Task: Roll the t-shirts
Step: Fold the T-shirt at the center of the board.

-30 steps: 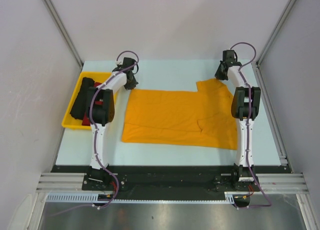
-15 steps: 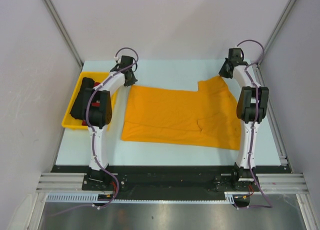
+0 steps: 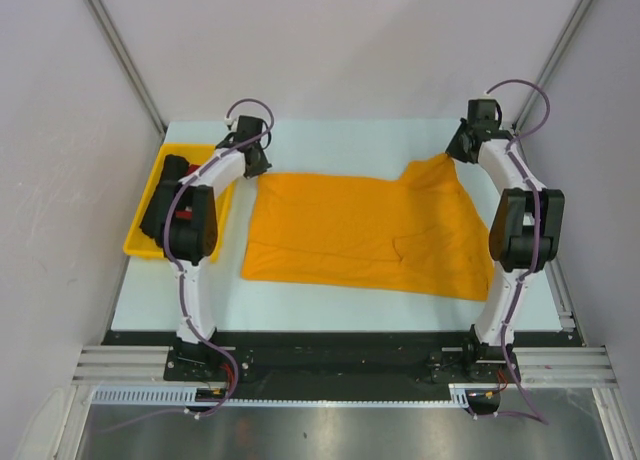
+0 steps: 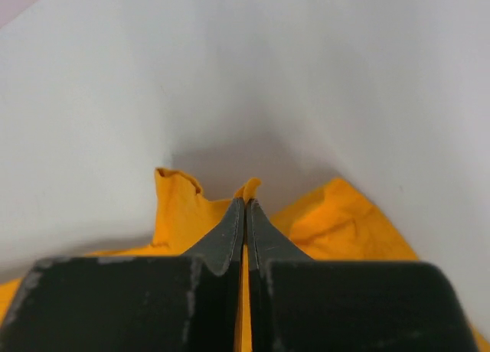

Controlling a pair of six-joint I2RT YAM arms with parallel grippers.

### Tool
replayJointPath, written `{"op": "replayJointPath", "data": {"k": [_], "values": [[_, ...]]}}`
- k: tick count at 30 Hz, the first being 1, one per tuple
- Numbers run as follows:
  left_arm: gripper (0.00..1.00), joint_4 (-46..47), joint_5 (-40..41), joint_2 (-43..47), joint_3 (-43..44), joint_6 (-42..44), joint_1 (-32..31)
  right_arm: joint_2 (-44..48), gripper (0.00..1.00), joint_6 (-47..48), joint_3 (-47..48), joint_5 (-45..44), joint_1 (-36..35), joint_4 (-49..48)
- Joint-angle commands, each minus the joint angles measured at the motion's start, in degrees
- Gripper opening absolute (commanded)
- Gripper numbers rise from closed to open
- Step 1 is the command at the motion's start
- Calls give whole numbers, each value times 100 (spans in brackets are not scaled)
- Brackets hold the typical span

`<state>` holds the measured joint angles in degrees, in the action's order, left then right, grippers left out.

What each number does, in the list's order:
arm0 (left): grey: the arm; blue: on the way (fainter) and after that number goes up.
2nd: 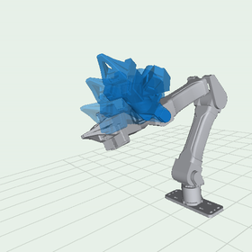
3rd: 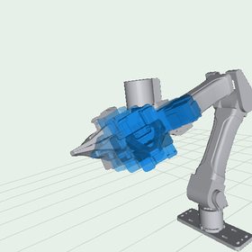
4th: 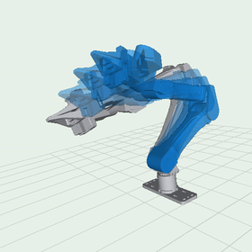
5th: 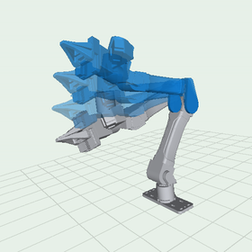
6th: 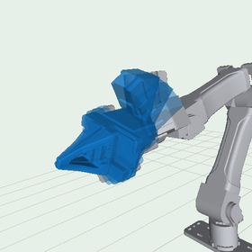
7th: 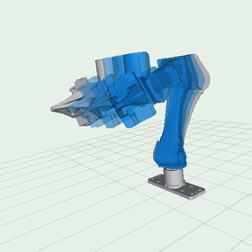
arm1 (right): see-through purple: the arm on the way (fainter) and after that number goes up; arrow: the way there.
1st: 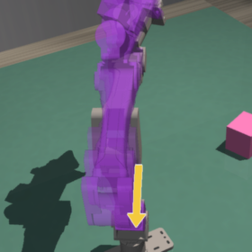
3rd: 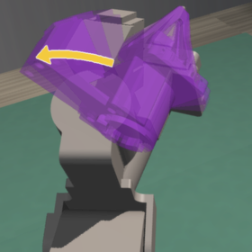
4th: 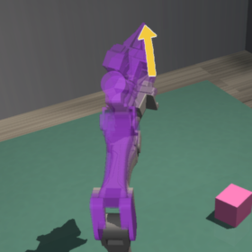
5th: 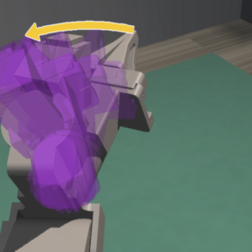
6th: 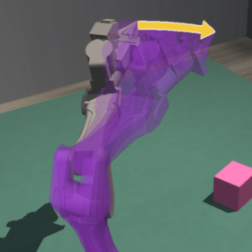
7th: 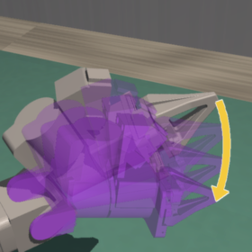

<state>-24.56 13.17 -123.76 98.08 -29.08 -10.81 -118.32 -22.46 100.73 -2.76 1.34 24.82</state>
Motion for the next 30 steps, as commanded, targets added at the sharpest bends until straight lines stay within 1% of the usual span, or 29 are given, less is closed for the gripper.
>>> {"op": "replayJointPath", "data": {"k": [1,2,4,5,8,12,18,23,30], "values": [[0,65,195,730,-368,-141,17,1054,0,-179,-737,-250,-64,49],[0,48,212,896,-465,-203,17,1213,0,-258,-1087,-303,-64,93],[0,48,221,1038,-772,-212,26,1634,0,-373,-1388,-295,-82,250],[0,13,230,1178,-851,-256,17,1767,0,-478,-1685,-338,-90,312],[0,56,230,1407,-1439,-282,17,2329,0,-610,-2204,-479,-117,550],[0,197,195,1855,-2073,-300,17,2998,0,-628,-2819,-629,-117,787],[0,548,-7,2233,-2864,-352,-9,3973,0,-690,-3498,-848,-117,1077],[0,654,-25,2523,-3259,-388,-106,4413,0,-734,-3928,-910,-117,1271],[0,715,37,2814,-3603,-440,-229,4590,0,-751,-4184,-901,-73,1306]]}}
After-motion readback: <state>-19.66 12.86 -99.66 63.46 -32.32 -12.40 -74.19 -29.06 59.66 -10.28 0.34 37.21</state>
